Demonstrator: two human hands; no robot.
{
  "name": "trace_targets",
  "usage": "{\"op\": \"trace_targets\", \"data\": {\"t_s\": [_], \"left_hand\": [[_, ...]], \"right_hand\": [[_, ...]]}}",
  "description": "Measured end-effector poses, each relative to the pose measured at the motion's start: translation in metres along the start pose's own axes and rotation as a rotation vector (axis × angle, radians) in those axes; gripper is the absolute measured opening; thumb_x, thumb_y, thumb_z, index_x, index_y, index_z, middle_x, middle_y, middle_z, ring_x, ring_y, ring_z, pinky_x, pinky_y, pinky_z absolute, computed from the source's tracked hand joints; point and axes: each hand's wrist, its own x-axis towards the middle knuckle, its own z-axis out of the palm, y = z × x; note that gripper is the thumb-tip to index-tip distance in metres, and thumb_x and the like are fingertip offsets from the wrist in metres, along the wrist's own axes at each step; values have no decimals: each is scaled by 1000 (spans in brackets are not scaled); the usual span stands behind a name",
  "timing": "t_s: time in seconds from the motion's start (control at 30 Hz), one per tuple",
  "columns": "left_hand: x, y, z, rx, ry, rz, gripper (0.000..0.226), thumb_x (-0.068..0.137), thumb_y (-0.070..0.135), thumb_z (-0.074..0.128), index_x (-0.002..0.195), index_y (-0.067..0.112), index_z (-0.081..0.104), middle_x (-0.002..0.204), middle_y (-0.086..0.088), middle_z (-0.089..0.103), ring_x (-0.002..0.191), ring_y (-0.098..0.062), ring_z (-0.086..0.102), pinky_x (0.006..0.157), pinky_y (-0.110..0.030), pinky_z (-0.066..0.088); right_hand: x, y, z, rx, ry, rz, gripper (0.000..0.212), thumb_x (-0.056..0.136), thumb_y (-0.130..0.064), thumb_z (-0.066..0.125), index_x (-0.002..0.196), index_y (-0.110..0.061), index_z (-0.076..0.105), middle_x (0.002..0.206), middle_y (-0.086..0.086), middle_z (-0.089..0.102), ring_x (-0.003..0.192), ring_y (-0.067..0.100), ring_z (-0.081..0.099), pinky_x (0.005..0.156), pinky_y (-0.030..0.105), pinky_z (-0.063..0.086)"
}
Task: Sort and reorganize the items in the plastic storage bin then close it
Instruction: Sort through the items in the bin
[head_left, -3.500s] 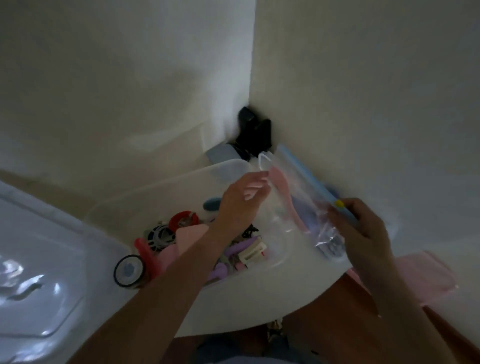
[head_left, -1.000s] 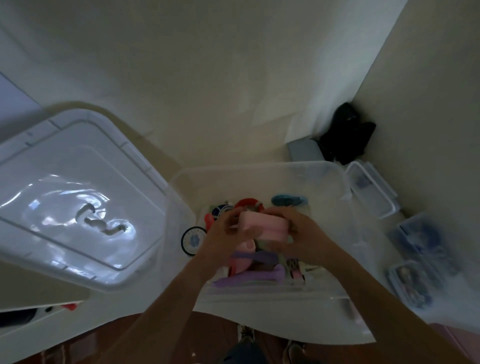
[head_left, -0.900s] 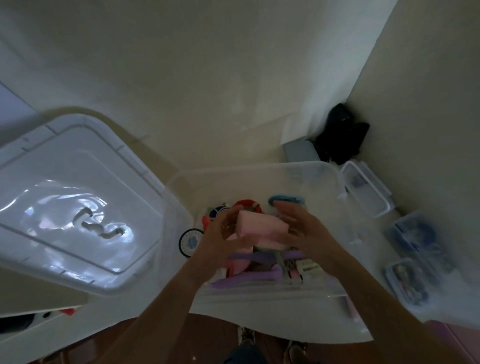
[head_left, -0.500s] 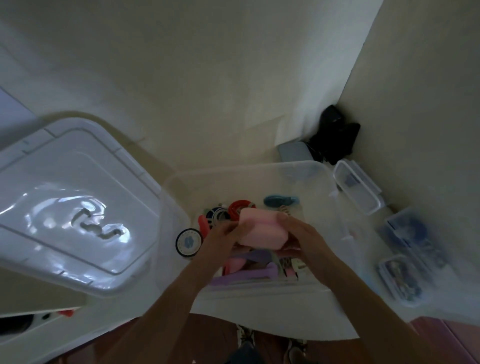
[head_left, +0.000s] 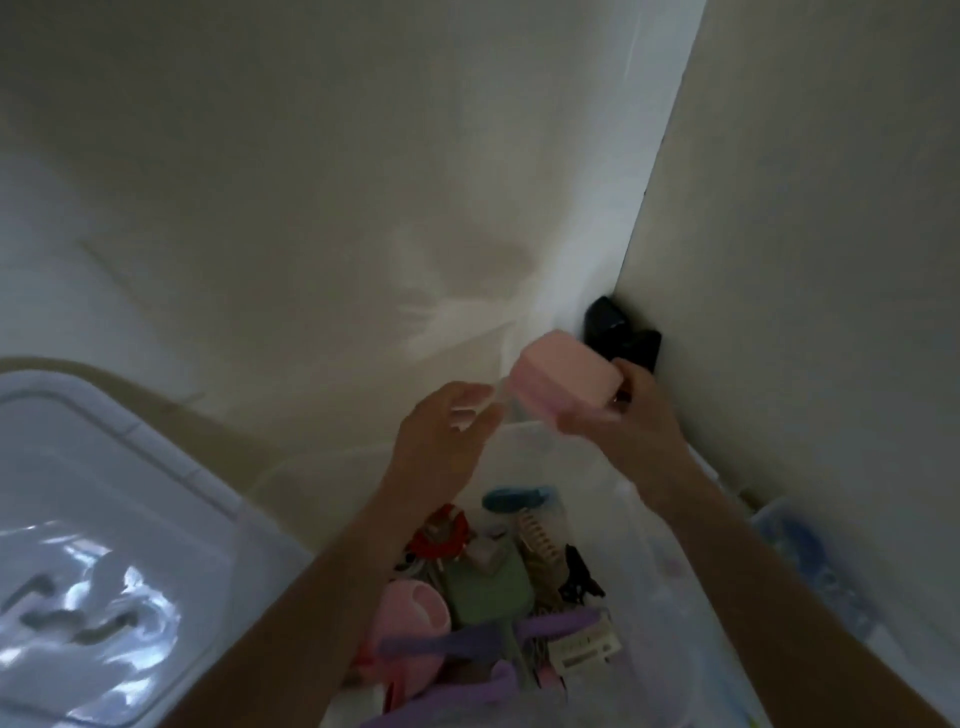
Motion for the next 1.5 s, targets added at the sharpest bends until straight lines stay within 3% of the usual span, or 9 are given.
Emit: {"op": "trace_targets", "data": {"t_s": [0.2,0.43,0.67,0.8,1.03,1.2,1.27,1.37,1.5], "left_hand": [[61,-21,18,408,-124,-28,32,102,36,49,130,27,60,133,2,60,121,-20,56,107,-38,43],[68,-50,5,613,-216,-75,35,104,39,40,127,23,61,127,0,65,115,-23,60,101,-37,47],[43,-58,-25,647,-313,-100,36,93,61,28,100,42,58,118,4,68,101,-19,63,87,-30,49],[-2,-67,-59,624,-198,91,39,100,51,43,130,31,58,131,6,60,119,-15,58,101,-36,48],[-77,-112,-126,760,-271,91,42,93,19,66,134,21,58,132,-2,62,117,-24,61,98,-38,49],[-93,-122,-135,996,-578,-80,82,87,25,73,155,20,27,150,-6,45,135,-25,45,108,-34,39],[-96,-129,-134,1140,-640,-19,106,77,36,81,158,12,15,143,-11,52,127,-29,52,103,-38,44],[-103,-148,-127,1317,-626,119,131,64,54,84,158,4,8,126,-8,63,110,-29,62,104,-40,41],[-105,-173,-123,1398,-387,307,118,53,50,87,147,-3,40,76,-3,68,64,-24,66,85,-40,53]], "right_hand": [[116,20,39,-581,3,359,116,62,-32,86,143,-1,10,134,17,31,120,32,48,91,34,47],[156,52,68,-748,-138,427,98,78,-31,78,146,4,17,149,28,26,138,41,32,111,44,32],[122,24,52,-826,-147,178,85,79,-41,75,141,-4,30,136,18,48,123,36,51,95,42,48],[36,6,59,-578,28,-285,48,83,-35,70,126,-24,50,116,3,59,102,22,60,87,36,52],[-61,82,129,-506,-701,-78,17,82,-25,69,94,-26,57,89,-6,59,80,17,59,83,44,53],[-86,97,188,-447,-828,-62,53,79,-32,75,123,-12,52,102,-1,57,86,15,54,83,41,52],[-91,98,210,-421,-759,-87,45,78,-29,75,112,-10,51,93,5,61,81,20,59,76,46,53],[-88,94,228,-377,-750,-66,48,77,-28,79,116,-15,53,91,-5,63,80,11,59,66,20,46],[-78,98,228,-442,-670,-147,26,84,-23,63,64,-14,50,56,0,51,53,2,42,56,20,43]]}}
